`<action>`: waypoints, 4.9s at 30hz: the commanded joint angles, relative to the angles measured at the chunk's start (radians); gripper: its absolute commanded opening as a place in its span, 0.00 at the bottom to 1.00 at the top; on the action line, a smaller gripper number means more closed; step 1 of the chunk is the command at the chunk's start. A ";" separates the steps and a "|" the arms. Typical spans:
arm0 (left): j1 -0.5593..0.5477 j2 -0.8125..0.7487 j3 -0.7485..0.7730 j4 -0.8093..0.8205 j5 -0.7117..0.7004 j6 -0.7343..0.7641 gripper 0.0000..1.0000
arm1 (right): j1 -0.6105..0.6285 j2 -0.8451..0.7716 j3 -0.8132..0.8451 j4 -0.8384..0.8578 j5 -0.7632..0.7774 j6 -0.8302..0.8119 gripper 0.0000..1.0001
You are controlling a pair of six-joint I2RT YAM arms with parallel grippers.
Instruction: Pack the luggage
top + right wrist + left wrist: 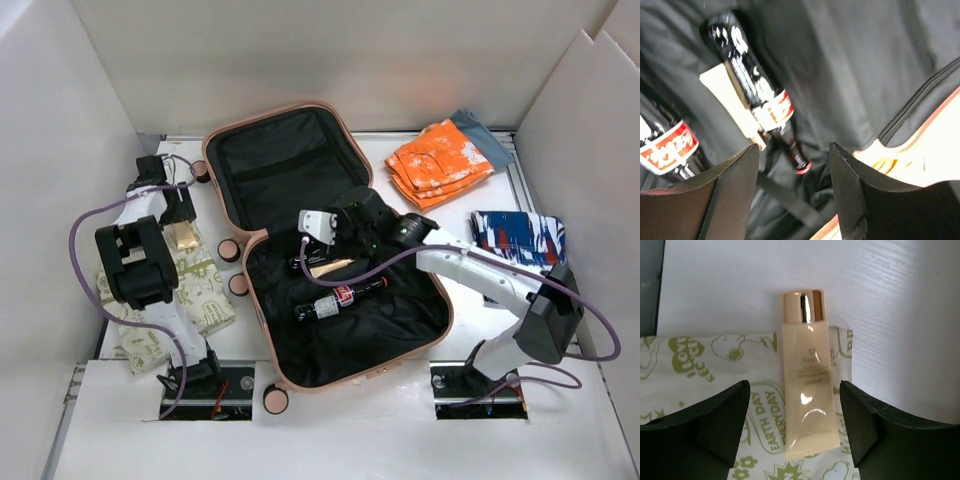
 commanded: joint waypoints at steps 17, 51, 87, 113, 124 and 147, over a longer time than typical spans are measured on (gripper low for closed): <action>-0.036 0.083 0.023 -0.044 0.001 0.006 0.25 | -0.146 -0.068 -0.040 0.051 -0.019 0.010 0.63; -0.854 -0.220 0.195 -0.381 0.461 0.585 0.00 | -0.566 -0.222 -0.068 0.198 -0.241 0.270 0.63; -0.508 -0.347 0.230 -0.212 0.130 0.261 0.97 | -0.832 -0.181 -0.071 0.008 0.013 0.526 0.79; 0.689 -0.571 -0.362 -0.418 0.070 0.410 0.99 | -0.206 0.267 0.425 -0.125 0.100 0.255 0.79; 0.740 -0.485 -0.491 -0.326 0.142 0.463 1.00 | -0.206 0.280 0.419 -0.125 0.070 0.246 0.79; 0.633 0.006 -0.403 -0.265 0.248 0.565 0.25 | -0.242 0.145 0.317 -0.083 0.273 0.175 0.79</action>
